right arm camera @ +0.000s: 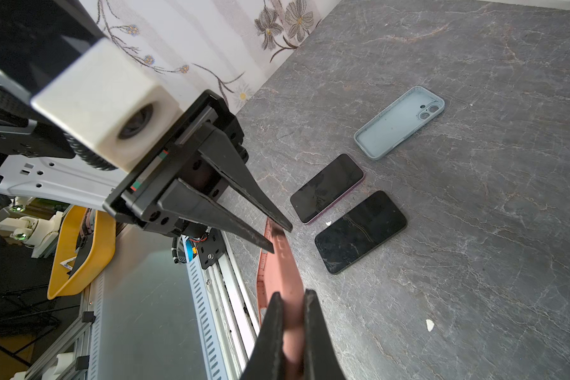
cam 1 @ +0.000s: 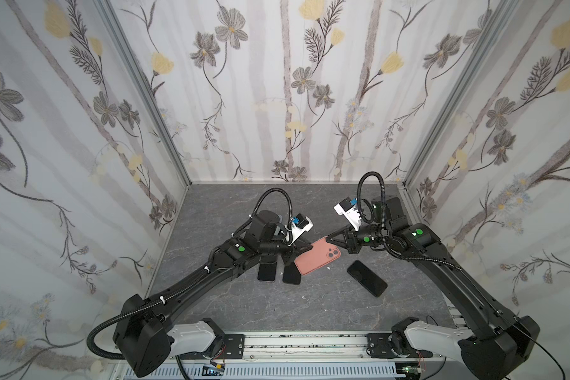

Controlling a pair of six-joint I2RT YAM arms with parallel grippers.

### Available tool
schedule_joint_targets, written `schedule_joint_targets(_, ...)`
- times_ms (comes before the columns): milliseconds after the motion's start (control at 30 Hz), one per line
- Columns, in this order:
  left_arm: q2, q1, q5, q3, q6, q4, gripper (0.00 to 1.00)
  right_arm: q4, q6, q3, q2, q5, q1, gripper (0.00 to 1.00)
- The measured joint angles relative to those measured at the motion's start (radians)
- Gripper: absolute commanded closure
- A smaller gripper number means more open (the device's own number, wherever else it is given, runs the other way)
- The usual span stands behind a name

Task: Take the phone out of the phone case
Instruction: 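Reach the left gripper to the pink case held by the right gripper and grasp it, then open the right gripper and draw it back from the pink case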

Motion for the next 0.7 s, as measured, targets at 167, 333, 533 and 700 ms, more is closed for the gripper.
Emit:
schedule_joint_targets(167, 0.0, -0.005, -0.005, 0.0, 0.0, 0.0, 0.93, -0.006, 0.0, -0.004, 0.001, 0.0, 0.001, 1.0)
schedule_joint_targets(333, 0.001, -0.005, -0.016, 0.0, 0.001, 0.0, 1.0, -0.006, 0.001, -0.004, 0.007, 0.0, 0.001, 1.0)
schedule_joint_targets(533, 0.001, -0.01, -0.028, 0.0, 0.0, -0.003, 1.0, -0.006, 0.005, -0.003, 0.008, 0.0, 0.002, 1.0)
schedule_joint_targets(700, 0.0, -0.011, -0.045, 0.008, -0.002, -0.002, 1.0, -0.005, 0.021, 0.014, 0.008, 0.016, 0.002, 0.71)
